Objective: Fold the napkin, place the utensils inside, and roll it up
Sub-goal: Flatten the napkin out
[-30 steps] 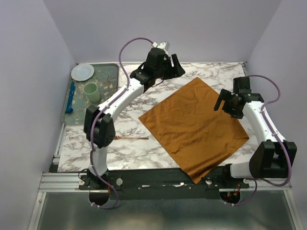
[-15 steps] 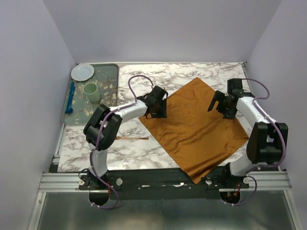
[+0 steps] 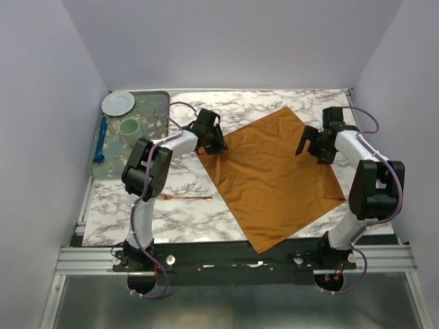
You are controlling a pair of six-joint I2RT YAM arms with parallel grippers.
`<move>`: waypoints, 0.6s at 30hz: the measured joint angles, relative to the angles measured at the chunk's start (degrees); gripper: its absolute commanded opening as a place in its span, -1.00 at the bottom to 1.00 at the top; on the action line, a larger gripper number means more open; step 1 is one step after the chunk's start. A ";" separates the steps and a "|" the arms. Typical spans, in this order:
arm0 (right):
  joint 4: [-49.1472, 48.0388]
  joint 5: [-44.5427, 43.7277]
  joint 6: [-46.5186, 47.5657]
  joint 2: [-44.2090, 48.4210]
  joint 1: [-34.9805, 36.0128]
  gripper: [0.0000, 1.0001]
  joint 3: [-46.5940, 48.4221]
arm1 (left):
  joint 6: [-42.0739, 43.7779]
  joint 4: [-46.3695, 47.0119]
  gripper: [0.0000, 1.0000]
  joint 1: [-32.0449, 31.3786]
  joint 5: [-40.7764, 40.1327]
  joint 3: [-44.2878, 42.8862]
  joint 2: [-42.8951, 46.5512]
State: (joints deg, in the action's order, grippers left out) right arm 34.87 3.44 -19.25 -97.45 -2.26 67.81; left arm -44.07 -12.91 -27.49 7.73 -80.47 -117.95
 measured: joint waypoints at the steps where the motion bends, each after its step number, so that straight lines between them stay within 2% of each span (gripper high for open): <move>1: 0.00 0.00 0.13 -0.09 0.00 1.00 0.35 | -0.55 0.44 0.00 0.98 0.81 -0.87 -0.94; 5: 0.11 -0.07 1.40 -2.23 0.00 0.98 3.72 | -1.64 0.46 0.07 3.41 3.28 -6.03 -4.57; 8: 0.07 -0.17 1.99 -4.35 -0.22 0.90 5.42 | -1.20 -1.18 0.22 4.17 4.04 -12.13 -8.07; 14: 1.25 -0.37 2.36 -5.07 -0.61 0.57 5.01 | 0.57 -5.27 0.36 2.84 3.56 -11.10 -5.51; 17: 1.68 -1.60 2.38 -5.07 -0.74 0.32 4.70 | 1.97 -8.09 0.36 0.17 2.89 -7.10 1.01; 18: 2.14 -2.95 2.43 -5.07 -0.83 0.11 4.57 | 2.29 -8.07 0.36 -0.52 2.56 -6.27 2.56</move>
State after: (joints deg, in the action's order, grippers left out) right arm 37.01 0.49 -16.82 -102.52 -3.09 72.38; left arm -41.78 -20.97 -28.01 10.28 -86.74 -115.39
